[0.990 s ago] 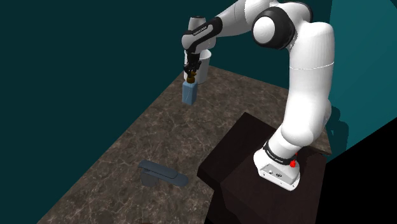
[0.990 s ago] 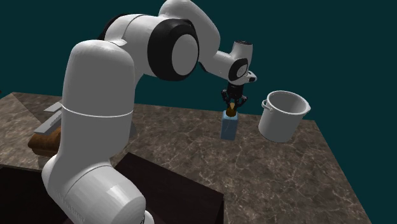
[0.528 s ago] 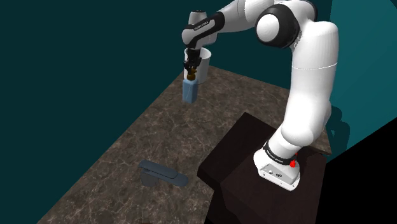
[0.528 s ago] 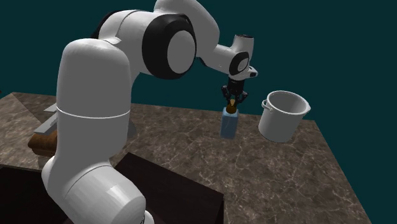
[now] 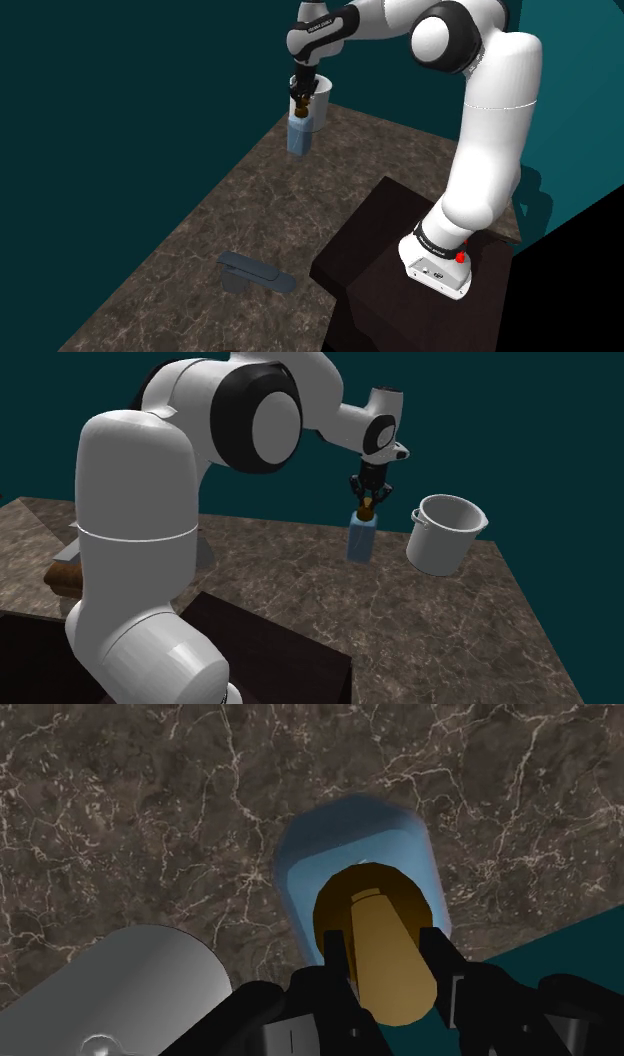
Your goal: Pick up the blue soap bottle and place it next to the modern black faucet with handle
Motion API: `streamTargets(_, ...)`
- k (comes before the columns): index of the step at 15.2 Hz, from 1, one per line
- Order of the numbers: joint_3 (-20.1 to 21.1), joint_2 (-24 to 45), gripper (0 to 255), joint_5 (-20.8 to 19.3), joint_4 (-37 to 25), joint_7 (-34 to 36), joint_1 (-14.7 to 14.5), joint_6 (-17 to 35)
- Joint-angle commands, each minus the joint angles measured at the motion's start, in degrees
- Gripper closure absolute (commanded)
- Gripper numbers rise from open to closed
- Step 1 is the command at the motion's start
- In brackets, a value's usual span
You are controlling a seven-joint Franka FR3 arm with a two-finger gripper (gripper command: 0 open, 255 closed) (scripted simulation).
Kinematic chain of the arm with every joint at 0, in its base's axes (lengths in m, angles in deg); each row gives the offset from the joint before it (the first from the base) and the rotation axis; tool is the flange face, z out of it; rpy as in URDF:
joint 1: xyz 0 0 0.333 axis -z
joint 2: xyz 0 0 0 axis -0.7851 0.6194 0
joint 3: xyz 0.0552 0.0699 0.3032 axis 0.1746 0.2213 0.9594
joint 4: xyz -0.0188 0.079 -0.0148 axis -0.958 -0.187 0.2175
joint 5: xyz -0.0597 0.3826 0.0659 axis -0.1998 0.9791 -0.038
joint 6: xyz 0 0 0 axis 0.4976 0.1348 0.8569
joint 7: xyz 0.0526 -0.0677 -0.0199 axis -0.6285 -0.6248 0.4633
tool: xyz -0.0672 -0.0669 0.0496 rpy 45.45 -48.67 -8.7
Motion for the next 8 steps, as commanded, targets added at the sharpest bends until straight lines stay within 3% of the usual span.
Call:
streamTargets(1, -0.05, -0.60, 255, -0.12, -0.76, 0.10, -0.03, -1.34)
streamTargets(8, -0.21, -2.45, 255, -0.49, -3.57, 0.39, -0.09, -5.98)
